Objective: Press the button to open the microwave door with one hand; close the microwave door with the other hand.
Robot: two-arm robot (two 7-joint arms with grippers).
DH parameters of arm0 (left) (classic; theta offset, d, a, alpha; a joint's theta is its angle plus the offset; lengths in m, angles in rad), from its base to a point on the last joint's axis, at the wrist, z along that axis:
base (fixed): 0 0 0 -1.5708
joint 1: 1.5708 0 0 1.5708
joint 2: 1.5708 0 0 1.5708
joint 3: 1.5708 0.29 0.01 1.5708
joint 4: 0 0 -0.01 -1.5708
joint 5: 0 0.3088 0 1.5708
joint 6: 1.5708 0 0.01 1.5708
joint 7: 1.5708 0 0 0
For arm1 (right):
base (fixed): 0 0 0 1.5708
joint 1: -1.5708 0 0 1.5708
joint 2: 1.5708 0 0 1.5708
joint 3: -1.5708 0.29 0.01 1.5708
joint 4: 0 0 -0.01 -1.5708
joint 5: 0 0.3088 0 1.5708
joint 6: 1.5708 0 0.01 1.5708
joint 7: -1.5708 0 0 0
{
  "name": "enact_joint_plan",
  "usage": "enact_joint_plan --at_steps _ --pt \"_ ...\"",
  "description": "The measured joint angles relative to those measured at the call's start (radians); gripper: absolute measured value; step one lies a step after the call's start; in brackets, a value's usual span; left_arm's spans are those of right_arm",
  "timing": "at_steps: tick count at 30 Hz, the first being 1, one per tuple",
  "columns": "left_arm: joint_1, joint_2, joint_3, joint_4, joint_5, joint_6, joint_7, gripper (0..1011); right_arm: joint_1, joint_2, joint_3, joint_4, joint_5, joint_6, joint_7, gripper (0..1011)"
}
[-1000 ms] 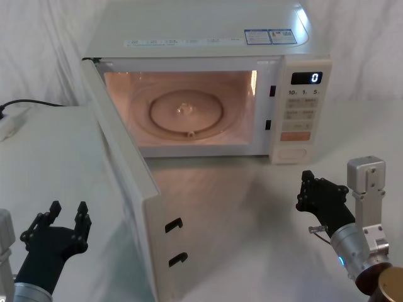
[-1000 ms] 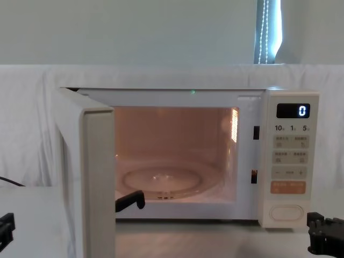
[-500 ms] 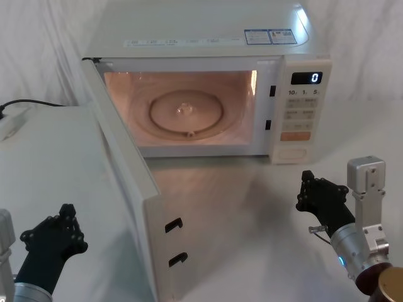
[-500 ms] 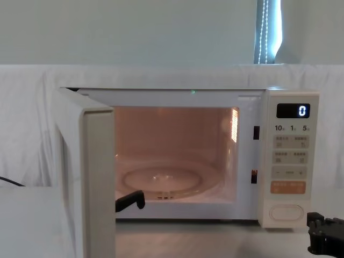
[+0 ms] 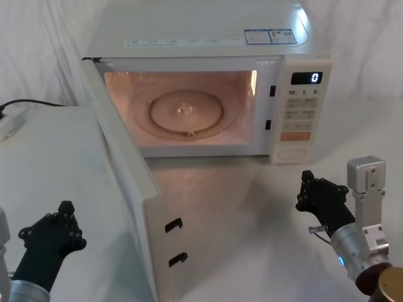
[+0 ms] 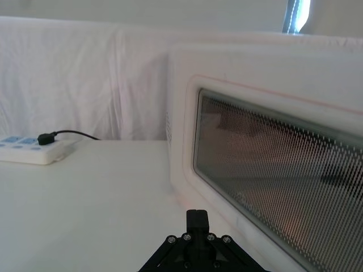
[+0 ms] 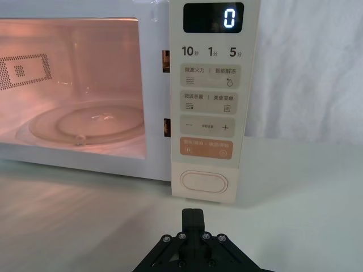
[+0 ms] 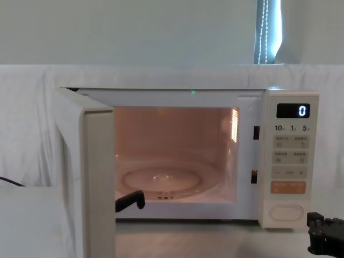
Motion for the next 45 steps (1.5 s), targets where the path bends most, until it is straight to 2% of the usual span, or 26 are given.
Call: enact_joint_plan --at_steps 10,21,33,39,45 --pt "-0.013 -0.013 -0.039 -0.052 -0.020 0.017 -0.042 0 0.000 0.000 0.000 0.000 0.000 0.000 0.000 0" --pt "-0.047 0.023 -0.040 -0.105 -0.055 0.067 -0.127 0 0.000 0.000 0.000 0.000 0.000 0.000 0.000 0" --pt "-0.117 0.056 0.007 -0.116 -0.098 0.120 -0.165 0 0.000 0.000 0.000 0.000 0.000 0.000 0.000 0" --pt "-0.170 0.058 0.035 -0.098 -0.160 0.171 -0.179 0 0.000 0.000 0.000 0.000 0.000 0.000 0.000 0" --pt "-0.215 0.060 0.068 -0.074 -0.178 0.195 -0.179 0 0.000 0.000 0.000 0.000 0.000 0.000 0.000 0"
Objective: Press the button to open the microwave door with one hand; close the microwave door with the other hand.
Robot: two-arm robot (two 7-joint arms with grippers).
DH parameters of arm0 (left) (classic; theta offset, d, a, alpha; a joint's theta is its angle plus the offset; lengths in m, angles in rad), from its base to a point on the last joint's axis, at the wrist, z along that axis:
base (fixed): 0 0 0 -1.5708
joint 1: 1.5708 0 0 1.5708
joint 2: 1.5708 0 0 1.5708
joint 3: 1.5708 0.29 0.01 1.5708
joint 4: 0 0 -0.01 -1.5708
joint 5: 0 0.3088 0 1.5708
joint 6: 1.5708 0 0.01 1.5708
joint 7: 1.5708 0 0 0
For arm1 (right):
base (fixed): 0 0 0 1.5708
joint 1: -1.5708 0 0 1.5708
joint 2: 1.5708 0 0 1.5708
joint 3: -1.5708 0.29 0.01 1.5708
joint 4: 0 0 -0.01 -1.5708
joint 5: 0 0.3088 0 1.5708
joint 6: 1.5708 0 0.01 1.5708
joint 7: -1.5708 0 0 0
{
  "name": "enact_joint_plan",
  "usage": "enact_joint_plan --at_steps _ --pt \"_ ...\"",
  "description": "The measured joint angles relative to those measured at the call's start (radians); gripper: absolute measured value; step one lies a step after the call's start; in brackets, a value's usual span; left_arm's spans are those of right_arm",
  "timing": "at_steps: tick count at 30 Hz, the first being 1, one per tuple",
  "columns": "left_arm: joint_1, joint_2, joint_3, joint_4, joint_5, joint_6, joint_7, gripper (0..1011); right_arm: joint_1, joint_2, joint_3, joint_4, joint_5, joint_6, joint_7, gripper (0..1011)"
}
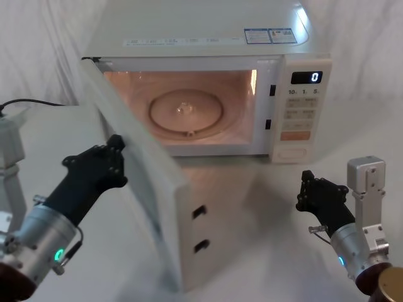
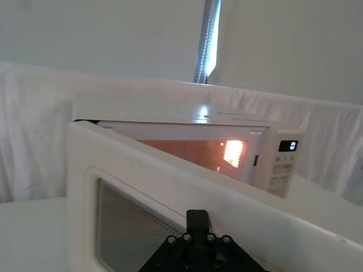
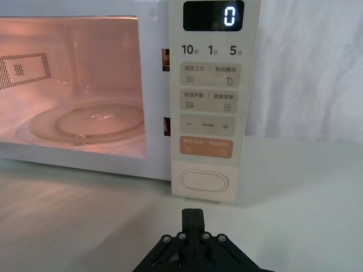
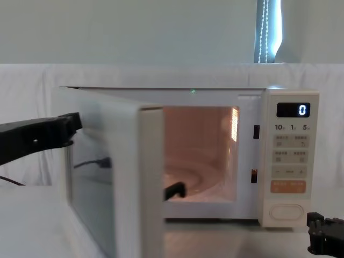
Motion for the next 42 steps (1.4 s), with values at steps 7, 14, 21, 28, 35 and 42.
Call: enact_joint_plan --at_steps 7,14,21,28,35,42 --pt "-0.063 0.009 0.058 0.047 0.002 -0.004 -0.005 0 0.000 0.000 0.000 0.000 0.000 0.000 0.000 0" --pt "-0.112 0.002 0.109 0.093 0.026 -0.018 0.011 0 0.000 0.000 0.000 0.000 0.000 0.000 0.000 0" --pt "-0.162 -0.028 0.159 0.150 0.052 -0.021 0.028 0 0.000 0.000 0.000 0.000 0.000 0.000 0.000 0" --pt "-0.216 -0.070 0.202 0.203 0.085 -0.037 0.043 0 0.000 0.000 0.000 0.000 0.000 0.000 0.000 0" --pt "-0.254 -0.111 0.229 0.244 0.112 -0.048 0.051 0 0.000 0.000 0.000 0.000 0.000 0.000 0.000 0" --pt "-0.291 -0.143 0.246 0.281 0.132 -0.048 0.054 0 0.000 0.000 0.000 0.000 0.000 0.000 0.000 0"
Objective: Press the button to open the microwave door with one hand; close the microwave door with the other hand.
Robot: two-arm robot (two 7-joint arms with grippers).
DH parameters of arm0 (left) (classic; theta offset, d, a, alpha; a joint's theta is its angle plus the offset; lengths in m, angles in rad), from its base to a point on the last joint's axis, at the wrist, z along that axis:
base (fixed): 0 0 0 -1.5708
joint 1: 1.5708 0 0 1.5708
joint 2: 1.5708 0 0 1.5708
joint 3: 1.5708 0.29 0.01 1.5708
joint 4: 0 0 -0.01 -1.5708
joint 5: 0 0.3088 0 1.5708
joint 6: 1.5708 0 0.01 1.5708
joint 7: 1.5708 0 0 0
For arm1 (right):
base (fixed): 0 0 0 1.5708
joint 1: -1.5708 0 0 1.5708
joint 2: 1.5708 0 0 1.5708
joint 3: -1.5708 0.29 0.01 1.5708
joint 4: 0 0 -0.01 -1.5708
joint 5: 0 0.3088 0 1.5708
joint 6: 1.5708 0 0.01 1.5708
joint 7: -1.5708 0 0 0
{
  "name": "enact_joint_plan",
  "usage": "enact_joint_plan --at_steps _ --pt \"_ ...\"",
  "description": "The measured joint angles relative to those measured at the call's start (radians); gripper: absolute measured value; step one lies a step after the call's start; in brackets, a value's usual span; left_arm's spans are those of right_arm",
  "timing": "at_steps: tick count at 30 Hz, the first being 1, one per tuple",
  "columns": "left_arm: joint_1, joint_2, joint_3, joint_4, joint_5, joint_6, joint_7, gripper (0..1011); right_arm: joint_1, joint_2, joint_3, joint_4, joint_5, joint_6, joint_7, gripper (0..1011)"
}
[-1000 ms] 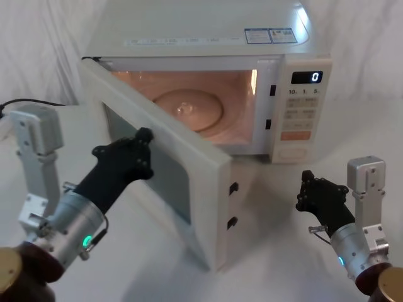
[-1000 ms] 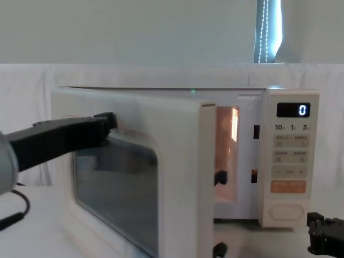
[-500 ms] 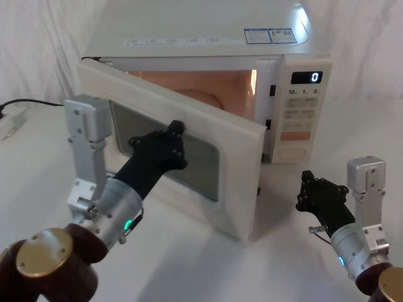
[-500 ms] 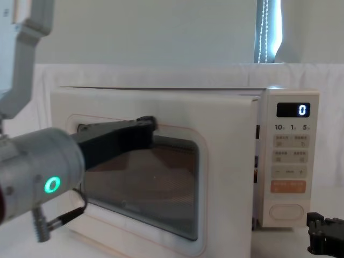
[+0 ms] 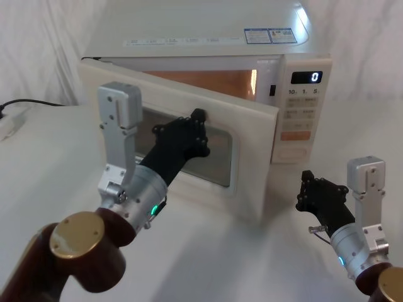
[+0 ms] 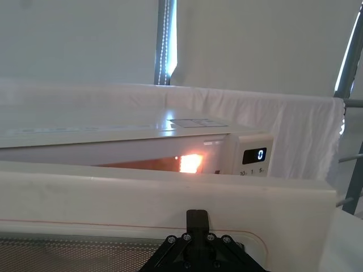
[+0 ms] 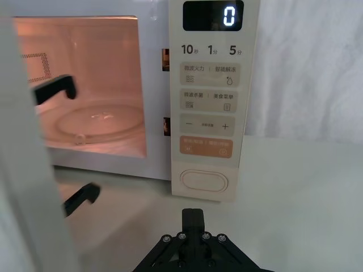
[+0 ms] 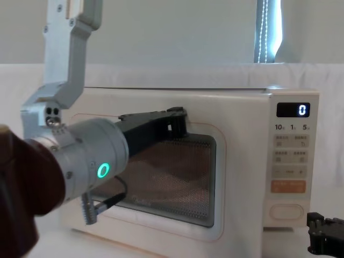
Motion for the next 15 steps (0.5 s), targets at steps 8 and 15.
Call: enact_joint_plan --at_steps 8,15 --pt "-0.014 -0.015 0.004 0.015 0.010 0.010 0.003 0 0.000 0.000 0.000 0.000 0.000 0.000 0.000 0" --pt "-0.013 -0.014 0.003 0.015 0.009 0.010 0.002 0 0.000 0.000 0.000 0.000 0.000 0.000 0.000 0"
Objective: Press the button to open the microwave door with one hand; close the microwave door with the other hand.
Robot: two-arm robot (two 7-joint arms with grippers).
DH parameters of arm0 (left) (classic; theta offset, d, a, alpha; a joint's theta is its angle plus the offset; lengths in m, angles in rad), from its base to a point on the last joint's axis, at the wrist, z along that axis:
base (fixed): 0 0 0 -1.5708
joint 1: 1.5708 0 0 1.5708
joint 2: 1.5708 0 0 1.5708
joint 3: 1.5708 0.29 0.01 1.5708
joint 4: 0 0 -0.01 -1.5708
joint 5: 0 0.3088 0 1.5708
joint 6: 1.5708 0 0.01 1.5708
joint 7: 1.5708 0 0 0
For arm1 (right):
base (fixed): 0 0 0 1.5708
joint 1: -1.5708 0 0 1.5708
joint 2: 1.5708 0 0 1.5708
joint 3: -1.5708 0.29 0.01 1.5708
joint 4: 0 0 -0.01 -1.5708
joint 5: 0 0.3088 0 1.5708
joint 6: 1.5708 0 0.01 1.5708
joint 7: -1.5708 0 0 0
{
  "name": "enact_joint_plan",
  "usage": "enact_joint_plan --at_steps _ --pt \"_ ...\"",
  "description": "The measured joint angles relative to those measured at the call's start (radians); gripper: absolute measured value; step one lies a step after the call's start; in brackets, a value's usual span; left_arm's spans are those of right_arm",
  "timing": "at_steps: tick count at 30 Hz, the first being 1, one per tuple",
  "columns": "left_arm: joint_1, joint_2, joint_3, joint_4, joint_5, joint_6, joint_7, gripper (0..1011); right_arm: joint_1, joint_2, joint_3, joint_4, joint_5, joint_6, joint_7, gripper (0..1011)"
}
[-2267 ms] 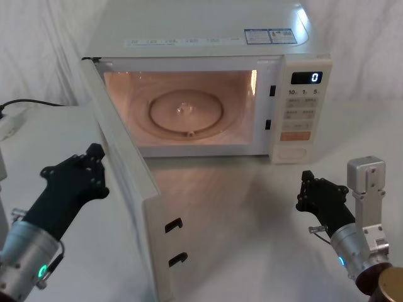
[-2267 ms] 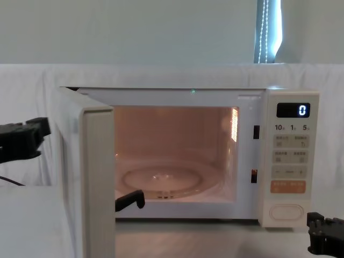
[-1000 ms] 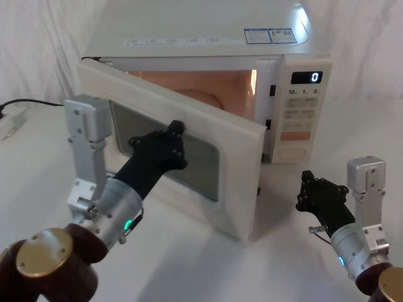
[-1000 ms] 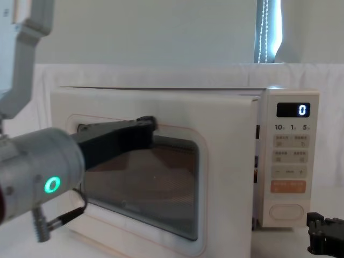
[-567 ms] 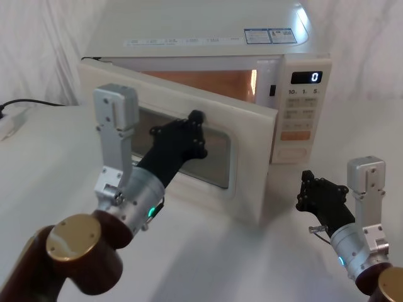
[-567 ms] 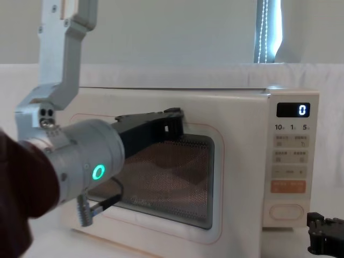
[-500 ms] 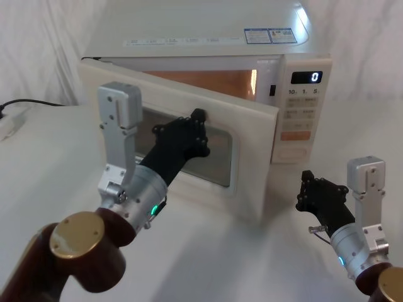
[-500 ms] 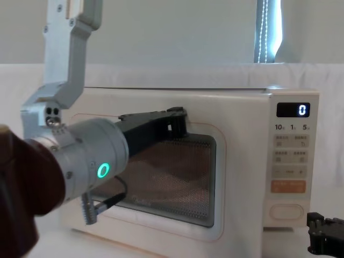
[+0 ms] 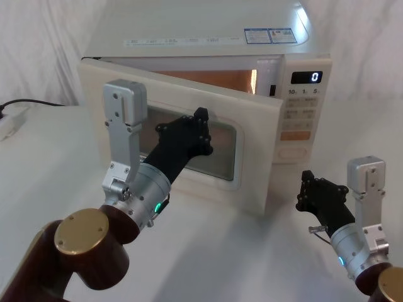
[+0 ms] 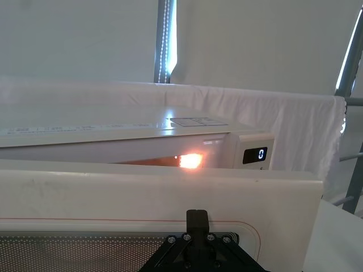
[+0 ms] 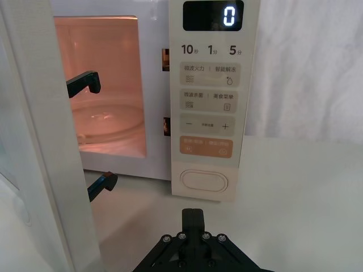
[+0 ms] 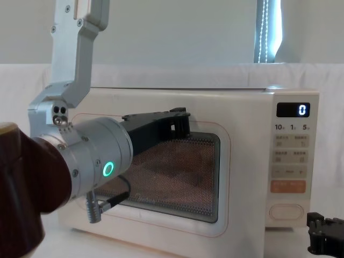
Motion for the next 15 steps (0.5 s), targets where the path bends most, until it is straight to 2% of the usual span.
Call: enact_joint_plan --at_steps 15 --pt "0.001 0.001 -0.001 -0.001 -0.002 -0.001 -0.001 0 0.000 0.000 0.000 0.000 0.000 0.000 0.000 0"
